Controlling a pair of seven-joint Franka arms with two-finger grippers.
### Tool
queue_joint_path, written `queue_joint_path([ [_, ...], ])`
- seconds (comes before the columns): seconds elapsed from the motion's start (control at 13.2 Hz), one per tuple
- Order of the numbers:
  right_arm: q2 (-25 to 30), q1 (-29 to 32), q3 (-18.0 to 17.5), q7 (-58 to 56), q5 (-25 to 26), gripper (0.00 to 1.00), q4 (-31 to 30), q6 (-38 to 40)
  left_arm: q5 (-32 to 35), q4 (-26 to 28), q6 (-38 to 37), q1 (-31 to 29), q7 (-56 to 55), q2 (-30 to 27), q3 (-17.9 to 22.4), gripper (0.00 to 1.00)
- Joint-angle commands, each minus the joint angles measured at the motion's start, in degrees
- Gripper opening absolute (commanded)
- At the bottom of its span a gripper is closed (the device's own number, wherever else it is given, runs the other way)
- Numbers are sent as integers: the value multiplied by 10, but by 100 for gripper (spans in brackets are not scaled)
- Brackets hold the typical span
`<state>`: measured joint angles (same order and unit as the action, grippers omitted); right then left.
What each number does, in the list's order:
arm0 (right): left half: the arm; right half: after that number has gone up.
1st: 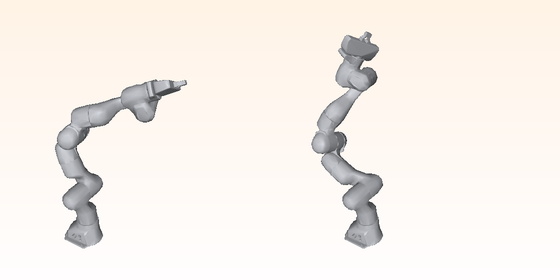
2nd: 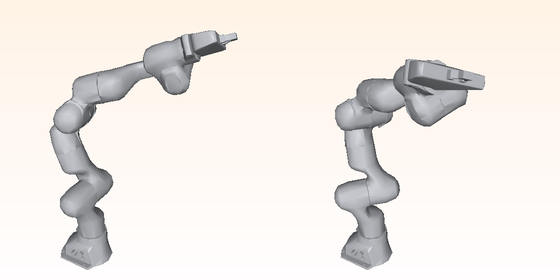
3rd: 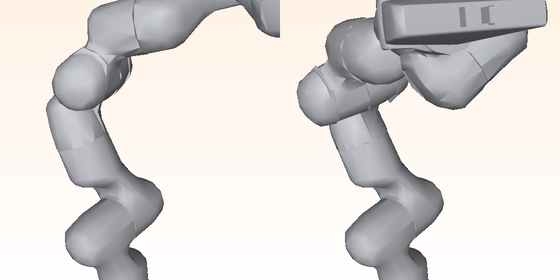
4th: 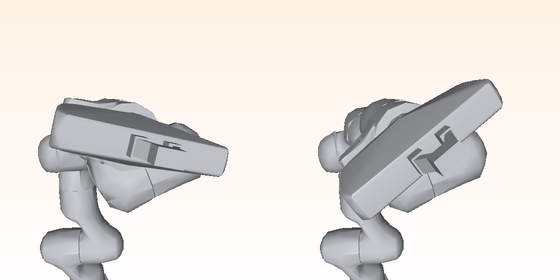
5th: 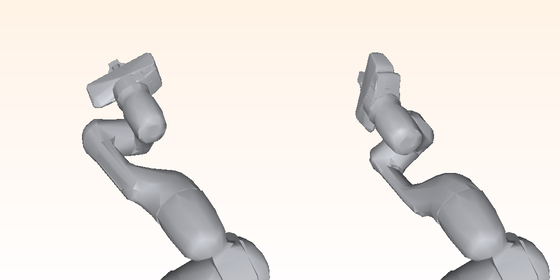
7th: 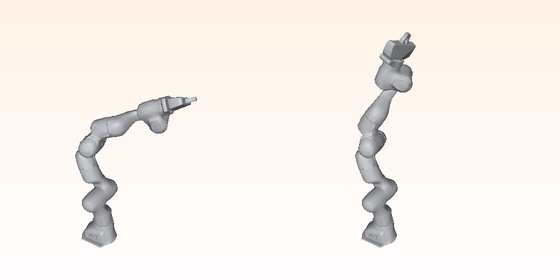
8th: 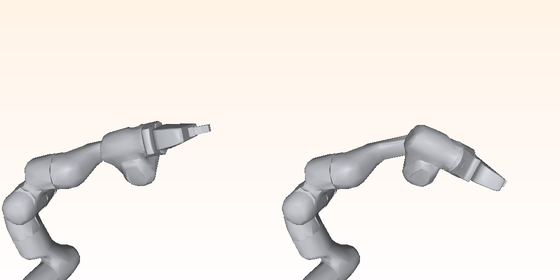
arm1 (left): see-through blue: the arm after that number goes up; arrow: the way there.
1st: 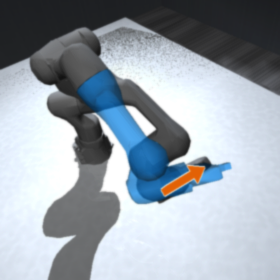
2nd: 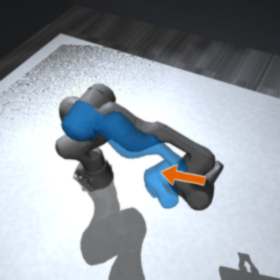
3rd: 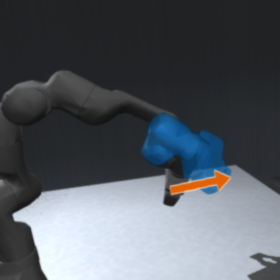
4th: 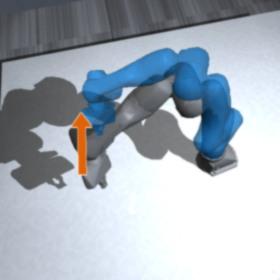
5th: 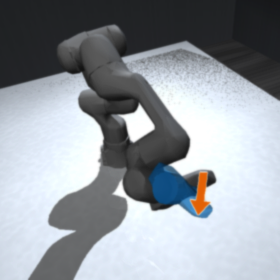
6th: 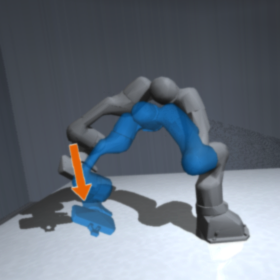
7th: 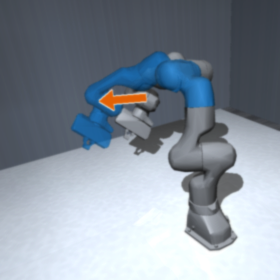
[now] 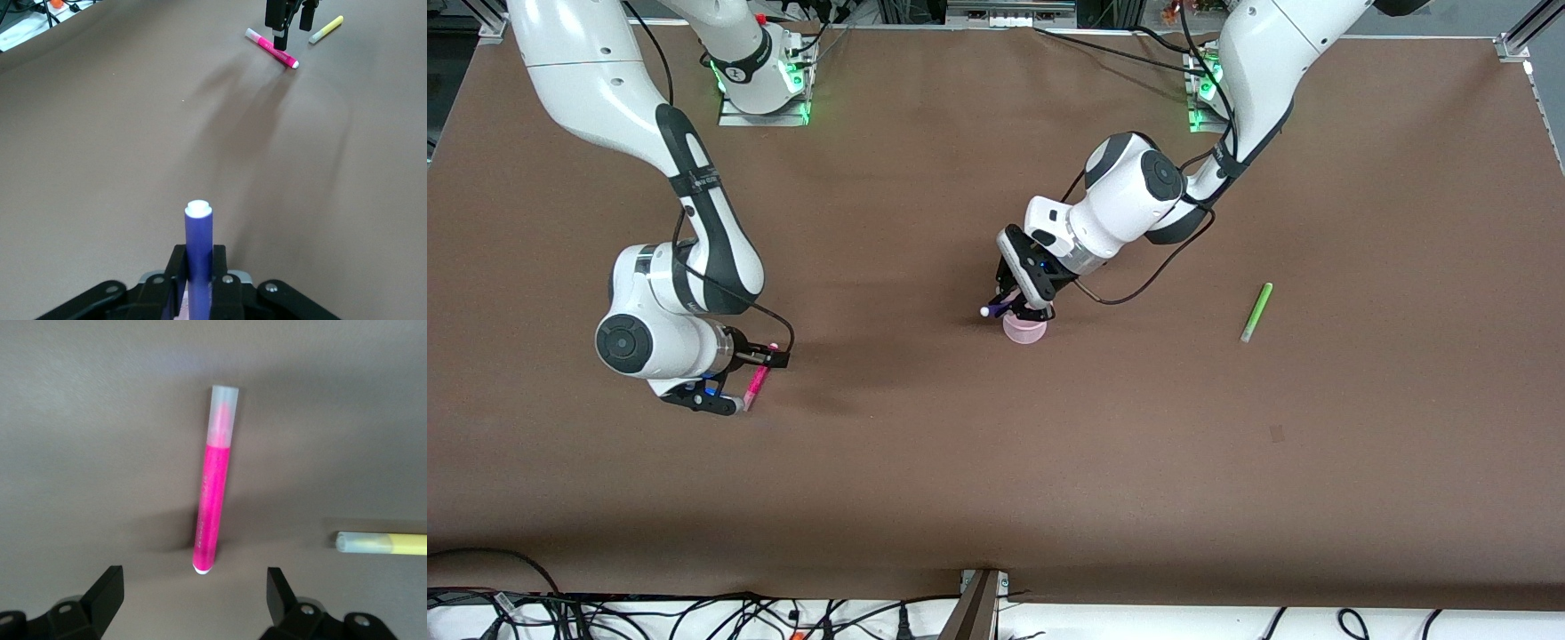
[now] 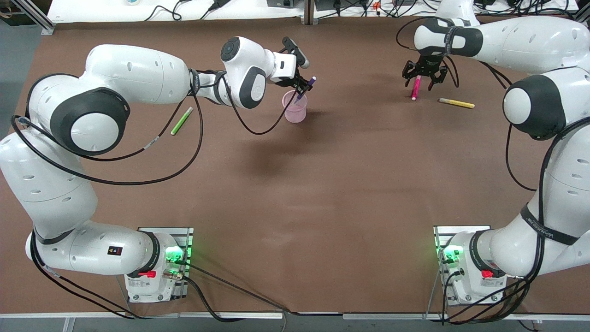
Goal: Organize pens into pink holder with both arms
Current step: 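Release the blue marker while the right gripper grasps the magenta marker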
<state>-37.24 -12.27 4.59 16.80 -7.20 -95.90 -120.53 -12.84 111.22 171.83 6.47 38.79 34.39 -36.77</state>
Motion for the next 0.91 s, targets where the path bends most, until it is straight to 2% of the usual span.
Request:
queue_joint_path([
  [0.0,9,2,0,7,-13,87,-24,-18,-8,6,8,-8,22,-10,-6,100],
  [0.3,6,3,-1,6,-13,76,-60,-74,-16,0,6,-18,10,-18,-11,100],
  [0.53,3,5,-1,7,-14,68,-61,-77,-17,-3,4,-31,-33,-27,-18,100],
  [0.76,-2,5,-2,-3,-44,51,-61,-77,-17,-21,-24,-69,-70,-34,-38,100],
  [0.83,-2,5,-1,-3,-46,44,-62,-77,-17,-35,-25,-66,-79,-30,-38,100],
])
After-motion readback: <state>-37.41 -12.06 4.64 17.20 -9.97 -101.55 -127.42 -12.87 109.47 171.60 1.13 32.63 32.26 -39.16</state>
